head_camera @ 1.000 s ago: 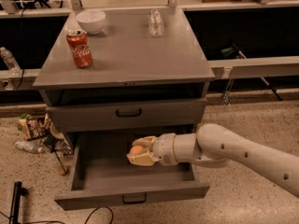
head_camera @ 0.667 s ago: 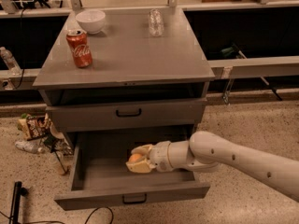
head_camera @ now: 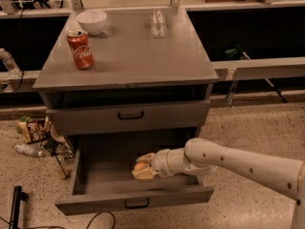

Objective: Place orange into middle drawer

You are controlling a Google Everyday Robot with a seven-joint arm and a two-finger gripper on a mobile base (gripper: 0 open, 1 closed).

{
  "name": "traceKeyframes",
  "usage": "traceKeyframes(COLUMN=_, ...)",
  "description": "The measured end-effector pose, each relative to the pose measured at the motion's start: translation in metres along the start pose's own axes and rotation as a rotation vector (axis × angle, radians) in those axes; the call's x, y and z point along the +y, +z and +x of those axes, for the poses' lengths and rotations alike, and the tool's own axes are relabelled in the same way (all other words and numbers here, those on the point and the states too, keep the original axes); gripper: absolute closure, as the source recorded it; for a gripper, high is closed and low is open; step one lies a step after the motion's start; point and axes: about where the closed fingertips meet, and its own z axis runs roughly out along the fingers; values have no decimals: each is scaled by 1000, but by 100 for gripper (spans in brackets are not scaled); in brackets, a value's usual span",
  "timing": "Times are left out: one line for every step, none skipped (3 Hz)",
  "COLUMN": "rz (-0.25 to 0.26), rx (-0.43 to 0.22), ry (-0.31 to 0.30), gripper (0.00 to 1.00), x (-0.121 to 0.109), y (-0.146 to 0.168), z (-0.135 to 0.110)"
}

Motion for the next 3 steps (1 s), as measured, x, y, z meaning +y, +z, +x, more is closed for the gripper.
traceKeyframes(rz=31, rx=53, ry=15, gripper=86, x=-14, y=17, z=33)
traceKeyframes(rz=74, rx=77, ry=30, gripper=62, x=-29, y=31, z=52)
traceKeyframes(rz=112, rx=80, ry=30, gripper=31, x=-41, y=41, z=57)
